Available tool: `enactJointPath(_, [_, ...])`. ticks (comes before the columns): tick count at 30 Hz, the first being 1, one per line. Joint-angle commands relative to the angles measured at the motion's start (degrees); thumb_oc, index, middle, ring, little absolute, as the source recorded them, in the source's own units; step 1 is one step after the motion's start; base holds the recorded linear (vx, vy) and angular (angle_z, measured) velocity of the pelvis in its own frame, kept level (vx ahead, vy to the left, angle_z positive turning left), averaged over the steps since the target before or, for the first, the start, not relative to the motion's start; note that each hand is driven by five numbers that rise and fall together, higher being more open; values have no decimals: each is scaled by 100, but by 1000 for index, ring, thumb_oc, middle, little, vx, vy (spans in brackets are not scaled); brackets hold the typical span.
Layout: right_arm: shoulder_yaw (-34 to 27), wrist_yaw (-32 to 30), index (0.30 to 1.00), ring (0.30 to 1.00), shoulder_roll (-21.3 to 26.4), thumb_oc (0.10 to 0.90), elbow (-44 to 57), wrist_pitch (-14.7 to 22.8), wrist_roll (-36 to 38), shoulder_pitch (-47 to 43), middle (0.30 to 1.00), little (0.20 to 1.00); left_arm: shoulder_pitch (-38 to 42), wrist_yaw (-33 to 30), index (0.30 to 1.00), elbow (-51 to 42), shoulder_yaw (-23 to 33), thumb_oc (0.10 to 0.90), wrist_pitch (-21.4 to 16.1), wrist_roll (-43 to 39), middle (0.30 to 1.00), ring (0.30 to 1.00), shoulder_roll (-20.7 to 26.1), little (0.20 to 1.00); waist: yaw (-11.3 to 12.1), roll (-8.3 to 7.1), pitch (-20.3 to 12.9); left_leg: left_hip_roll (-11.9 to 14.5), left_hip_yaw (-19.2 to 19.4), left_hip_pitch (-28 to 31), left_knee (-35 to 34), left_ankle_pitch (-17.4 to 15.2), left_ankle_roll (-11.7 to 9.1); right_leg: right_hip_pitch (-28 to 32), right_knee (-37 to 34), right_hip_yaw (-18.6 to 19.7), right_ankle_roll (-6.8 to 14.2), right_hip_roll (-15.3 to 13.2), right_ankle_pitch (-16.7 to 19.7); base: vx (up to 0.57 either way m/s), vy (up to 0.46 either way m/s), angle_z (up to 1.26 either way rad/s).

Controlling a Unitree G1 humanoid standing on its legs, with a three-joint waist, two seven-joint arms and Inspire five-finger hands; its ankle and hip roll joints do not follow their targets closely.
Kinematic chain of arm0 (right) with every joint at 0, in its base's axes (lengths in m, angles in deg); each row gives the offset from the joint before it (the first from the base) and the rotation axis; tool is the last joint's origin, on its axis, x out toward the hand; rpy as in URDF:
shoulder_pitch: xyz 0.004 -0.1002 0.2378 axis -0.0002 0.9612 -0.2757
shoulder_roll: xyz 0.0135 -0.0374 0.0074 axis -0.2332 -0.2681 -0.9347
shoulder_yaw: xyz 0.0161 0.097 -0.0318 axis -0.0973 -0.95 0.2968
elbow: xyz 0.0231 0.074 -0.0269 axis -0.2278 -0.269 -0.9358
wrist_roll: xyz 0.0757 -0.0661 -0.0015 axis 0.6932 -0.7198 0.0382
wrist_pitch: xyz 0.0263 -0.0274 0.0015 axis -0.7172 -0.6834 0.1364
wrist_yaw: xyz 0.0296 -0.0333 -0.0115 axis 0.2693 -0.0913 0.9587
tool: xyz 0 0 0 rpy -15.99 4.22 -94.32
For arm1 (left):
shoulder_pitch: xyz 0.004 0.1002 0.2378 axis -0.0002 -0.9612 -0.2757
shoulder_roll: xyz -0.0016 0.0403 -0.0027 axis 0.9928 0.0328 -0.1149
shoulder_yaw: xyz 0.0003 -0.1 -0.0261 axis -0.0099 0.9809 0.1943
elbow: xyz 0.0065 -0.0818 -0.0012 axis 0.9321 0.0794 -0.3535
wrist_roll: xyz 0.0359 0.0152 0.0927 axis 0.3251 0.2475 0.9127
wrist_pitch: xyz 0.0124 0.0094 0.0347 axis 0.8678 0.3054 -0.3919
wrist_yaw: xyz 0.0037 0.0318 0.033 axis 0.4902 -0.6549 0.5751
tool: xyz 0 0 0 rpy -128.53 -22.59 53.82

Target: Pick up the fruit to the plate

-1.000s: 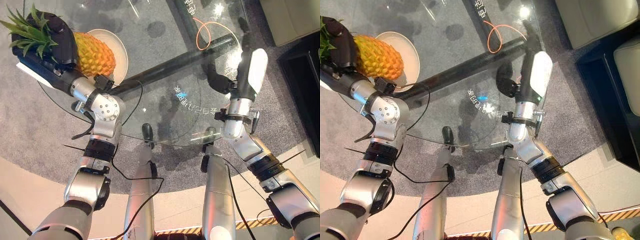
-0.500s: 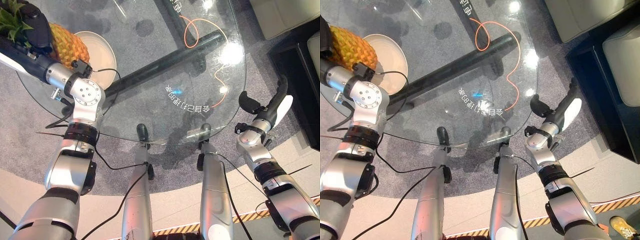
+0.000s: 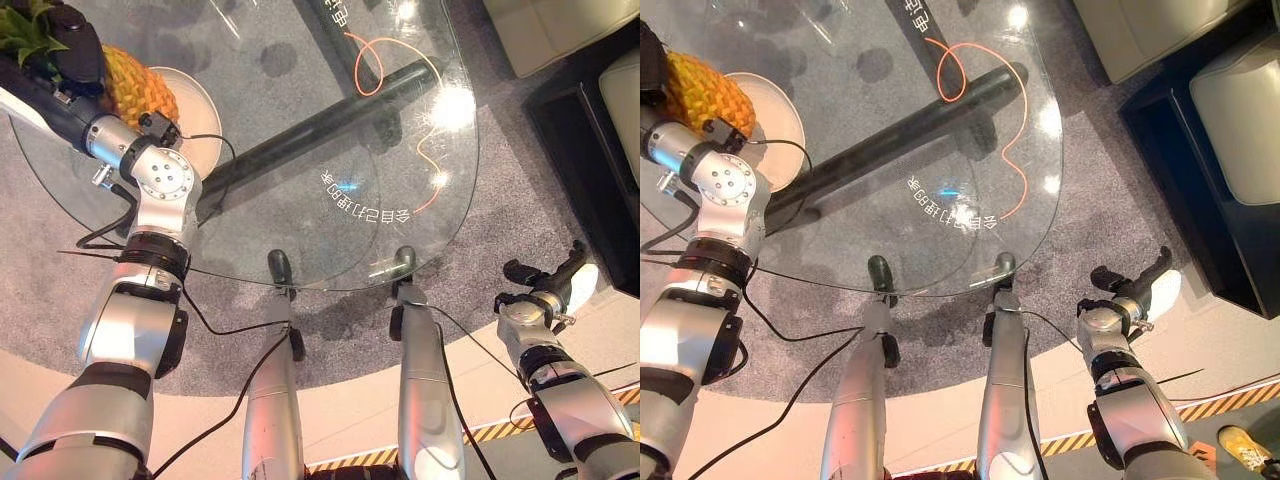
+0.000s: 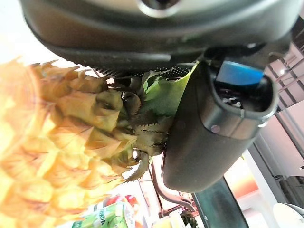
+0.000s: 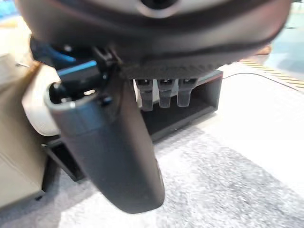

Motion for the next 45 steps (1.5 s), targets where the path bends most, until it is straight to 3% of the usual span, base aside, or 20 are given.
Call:
enactJointPath(1, [-227,-49,900,900,124,800,-263,-80,-42,41,900,900,870,-26,300,205,89,100,-354,34,300,300,718,200,122,-207,-139,-43,215,-170,918,-845,-30,158,-610,-211,-140,279,253,0,0,0])
enactJointPath(25, [-44,124,900,900,0,800,-134,-180,-249,38,900,900,1123,474,300,776,-5,100,-536,-271,300,300,788,200,-7,-396,-139,6,208,-506,1189,-960,-13,-142,-528,-89,-155,382,260,2,18,0])
enactJointPath(45, [40,59,900,900,-12,800,-80,-124,-272,-40,900,900,1568,230,309,1076,-208,111,-571,-88,309,309,922,211,-59,-562,-139,60,175,-769,1386,-1100,6,-359,-502,-34,-143,432,272,1,7,0])
